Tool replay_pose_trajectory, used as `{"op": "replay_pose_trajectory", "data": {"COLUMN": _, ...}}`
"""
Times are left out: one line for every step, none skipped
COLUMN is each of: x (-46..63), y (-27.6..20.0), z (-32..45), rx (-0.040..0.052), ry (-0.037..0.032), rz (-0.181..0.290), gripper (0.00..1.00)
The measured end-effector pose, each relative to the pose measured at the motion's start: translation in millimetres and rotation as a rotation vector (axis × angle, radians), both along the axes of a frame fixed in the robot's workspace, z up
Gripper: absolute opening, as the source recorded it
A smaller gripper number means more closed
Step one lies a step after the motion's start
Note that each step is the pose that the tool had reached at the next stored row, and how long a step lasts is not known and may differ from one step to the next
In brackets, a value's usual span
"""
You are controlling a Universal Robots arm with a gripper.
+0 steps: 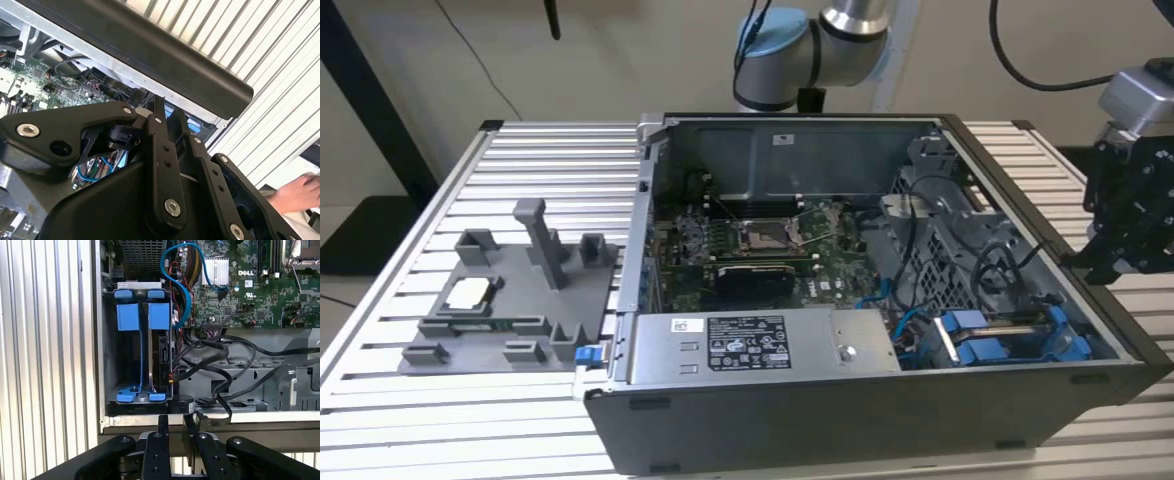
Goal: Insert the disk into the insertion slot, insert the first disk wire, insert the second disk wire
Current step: 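Insert the second disk wire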
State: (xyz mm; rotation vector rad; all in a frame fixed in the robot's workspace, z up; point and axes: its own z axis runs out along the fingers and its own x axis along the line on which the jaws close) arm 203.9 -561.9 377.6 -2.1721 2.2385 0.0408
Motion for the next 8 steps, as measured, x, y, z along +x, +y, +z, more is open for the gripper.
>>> {"op": "replay_pose_trajectory", "data": {"x": 0.1, "y": 0.0, "z": 0.0, "rx": 0.0, "ry": 0.0, "rz": 0.0, "gripper": 0.26}}
{"op": "replay_pose_trajectory", "data": {"x": 0.1, "y": 0.0, "z": 0.0, "rx": 0.0, "ry": 0.0, "rz": 0.0, "gripper": 0.26}}
{"op": "replay_pose_trajectory", "data": {"x": 0.1, "y": 0.0, "z": 0.0, "rx": 0.0, "ry": 0.0, "rz": 0.0, "gripper": 0.26}}
{"op": "replay_pose_trajectory", "data": {"x": 0.2, "y": 0.0, "z": 0.0, "rx": 0.0, "ry": 0.0, "rz": 0.0, "gripper": 0.26}}
{"op": "replay_pose_trajectory", "data": {"x": 0.5, "y": 0.0, "z": 0.0, "rx": 0.0, "ry": 0.0, "rz": 0.0, "gripper": 0.26}}
{"op": "replay_pose_trajectory", "data": {"x": 1.1, "y": -0.1, "z": 0.0, "rx": -0.0001, "ry": 0.0005, "rz": 0.0, "gripper": 0.26}}
{"op": "replay_pose_trajectory", "data": {"x": 1.8, "y": -0.1, "z": 0.0, "rx": 0.0, "ry": 0.001, "rz": 0.0, "gripper": 0.26}}
{"op": "replay_pose_trajectory", "data": {"x": 2.6, "y": 0.0, "z": 0.0, "rx": 0.0001, "ry": 0.0016, "rz": 0.0, "gripper": 0.26}}
